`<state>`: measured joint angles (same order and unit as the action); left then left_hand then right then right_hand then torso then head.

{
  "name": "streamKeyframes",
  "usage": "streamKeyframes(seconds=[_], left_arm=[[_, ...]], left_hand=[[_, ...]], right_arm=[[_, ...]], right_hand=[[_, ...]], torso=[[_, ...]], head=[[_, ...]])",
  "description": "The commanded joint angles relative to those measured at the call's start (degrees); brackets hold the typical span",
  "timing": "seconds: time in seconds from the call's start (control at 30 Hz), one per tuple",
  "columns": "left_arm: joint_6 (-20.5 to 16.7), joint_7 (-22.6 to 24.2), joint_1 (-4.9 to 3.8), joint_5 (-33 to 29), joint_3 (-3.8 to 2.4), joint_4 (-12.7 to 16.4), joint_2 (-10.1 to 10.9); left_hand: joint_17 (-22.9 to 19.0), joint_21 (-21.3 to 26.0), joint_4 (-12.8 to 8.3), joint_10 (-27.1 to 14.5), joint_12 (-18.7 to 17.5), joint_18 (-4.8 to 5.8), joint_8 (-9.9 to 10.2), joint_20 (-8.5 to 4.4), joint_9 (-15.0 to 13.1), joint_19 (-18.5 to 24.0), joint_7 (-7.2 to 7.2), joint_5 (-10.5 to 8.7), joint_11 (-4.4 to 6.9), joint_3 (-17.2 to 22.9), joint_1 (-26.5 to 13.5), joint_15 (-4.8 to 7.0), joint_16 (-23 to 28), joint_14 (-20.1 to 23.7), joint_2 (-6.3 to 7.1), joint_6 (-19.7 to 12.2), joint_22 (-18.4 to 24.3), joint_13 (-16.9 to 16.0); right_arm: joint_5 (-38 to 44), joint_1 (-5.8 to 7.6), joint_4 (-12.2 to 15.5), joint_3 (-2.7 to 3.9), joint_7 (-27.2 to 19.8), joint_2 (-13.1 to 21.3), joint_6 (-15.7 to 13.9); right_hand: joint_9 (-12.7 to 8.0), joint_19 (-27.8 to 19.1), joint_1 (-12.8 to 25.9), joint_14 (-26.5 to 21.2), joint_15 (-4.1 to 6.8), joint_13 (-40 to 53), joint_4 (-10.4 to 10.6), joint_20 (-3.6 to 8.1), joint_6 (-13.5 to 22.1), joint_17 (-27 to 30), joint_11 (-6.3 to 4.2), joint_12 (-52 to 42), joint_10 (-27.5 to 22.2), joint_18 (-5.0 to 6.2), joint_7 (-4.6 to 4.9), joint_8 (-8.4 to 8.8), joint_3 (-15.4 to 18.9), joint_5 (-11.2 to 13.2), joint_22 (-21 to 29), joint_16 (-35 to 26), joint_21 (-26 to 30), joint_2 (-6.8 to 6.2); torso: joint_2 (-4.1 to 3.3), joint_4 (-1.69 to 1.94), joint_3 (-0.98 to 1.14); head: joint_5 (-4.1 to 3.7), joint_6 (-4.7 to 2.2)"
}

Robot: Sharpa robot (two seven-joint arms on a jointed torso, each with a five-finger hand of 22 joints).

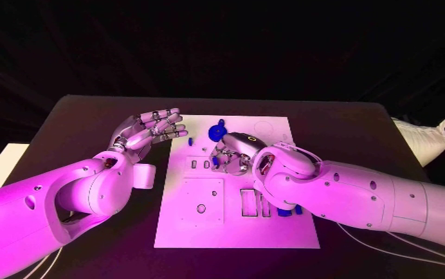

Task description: Assemble the parts on the task board

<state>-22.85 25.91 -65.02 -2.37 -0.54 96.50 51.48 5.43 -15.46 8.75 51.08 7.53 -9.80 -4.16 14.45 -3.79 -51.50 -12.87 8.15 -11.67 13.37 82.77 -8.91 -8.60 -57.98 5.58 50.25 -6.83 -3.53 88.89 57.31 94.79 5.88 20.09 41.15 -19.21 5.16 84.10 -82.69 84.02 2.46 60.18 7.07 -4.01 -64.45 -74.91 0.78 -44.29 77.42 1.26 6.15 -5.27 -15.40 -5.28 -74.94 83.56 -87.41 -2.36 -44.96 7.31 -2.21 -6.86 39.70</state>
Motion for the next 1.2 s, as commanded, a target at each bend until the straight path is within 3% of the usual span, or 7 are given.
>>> streamKeyframes(seconds=[0.03,0.43,0.97,1.2], left_arm=[[1.1,0.3,-0.03,-0.2,-0.04,0.1,-0.1],[1.2,0.2,-0.03,-0.2,-0.04,0.1,-0.1],[1.2,0.2,-0.03,-0.2,-0.04,0.1,0.0],[1.2,0.2,-0.03,-0.2,-0.04,0.1,0.1]], left_hand=[[-0.1,-0.1,-0.4,0.2,-0.4,-0.55,0.2,0.19,0.1,-0.4,-1.76,-0.16,-0.08,0.1,0.1,0.11,0.3,-0.4,-0.53,0.4,0.1,-0.1],[-0.1,-0.1,-0.5,0.2,-0.4,-0.54,0.2,0.19,0.1,-0.4,-1.77,-0.17,-0.09,0.2,0.0,0.10,0.4,-0.4,-0.58,0.4,0.1,-0.1],[-0.1,-0.1,-0.5,0.2,-0.4,-0.54,0.2,0.19,0.1,-0.4,-1.77,-0.17,-0.09,0.2,0.0,0.10,0.4,-0.4,-0.58,0.4,0.1,-0.1],[-0.1,-0.1,-0.5,0.2,-0.4,-0.54,0.2,0.19,0.1,-0.4,-1.77,-0.17,-0.09,0.2,0.0,0.10,0.4,-0.4,-0.58,0.4,0.1,-0.1]], right_arm=[[0.6,-0.15,-0.4,-0.12,1.0,-0.2,1.2],[0.2,-0.24,-1.5,-0.40,0.5,-1.4,1.2],[0.7,-0.40,-1.7,-0.56,0.8,-1.1,2.5],[1.1,-0.42,-1.5,-0.56,1.0,-0.8,3.5]], right_hand=[[0.0,1.6,0.8,3.9,0.37,-0.1,0.2,0.32,-0.6,-4.9,0.21,0.5,-0.4,0.15,-0.21,0.26,-0.2,0.6,-9.5,-0.3,0.2,-0.37],[0.0,1.4,1.2,3.9,0.32,-0.7,0.3,0.29,-0.4,-4.9,0.27,1.4,-0.7,0.21,-0.13,0.45,-0.2,0.8,-9.3,-0.3,0.4,-0.59],[0.0,1.4,1.2,3.9,0.32,-0.9,0.2,0.28,-0.4,-4.9,0.26,1.7,-0.8,0.22,-0.13,0.49,-0.3,0.6,-9.3,-0.3,0.4,-0.65],[-0.1,1.3,1.8,3.9,0.22,-1.8,0.2,0.21,-0.1,-4.8,0.40,3.1,-1.3,0.25,0.05,0.81,-0.2,0.5,-9.1,-0.4,0.5,-1.50]], torso=[[-0.04,-0.05,0.00],[-0.05,0.15,0.01],[0.01,0.01,0.04],[0.00,-0.01,0.02]], head=[[0.14,0.00],[0.25,0.31],[0.35,0.77],[0.38,0.90]])
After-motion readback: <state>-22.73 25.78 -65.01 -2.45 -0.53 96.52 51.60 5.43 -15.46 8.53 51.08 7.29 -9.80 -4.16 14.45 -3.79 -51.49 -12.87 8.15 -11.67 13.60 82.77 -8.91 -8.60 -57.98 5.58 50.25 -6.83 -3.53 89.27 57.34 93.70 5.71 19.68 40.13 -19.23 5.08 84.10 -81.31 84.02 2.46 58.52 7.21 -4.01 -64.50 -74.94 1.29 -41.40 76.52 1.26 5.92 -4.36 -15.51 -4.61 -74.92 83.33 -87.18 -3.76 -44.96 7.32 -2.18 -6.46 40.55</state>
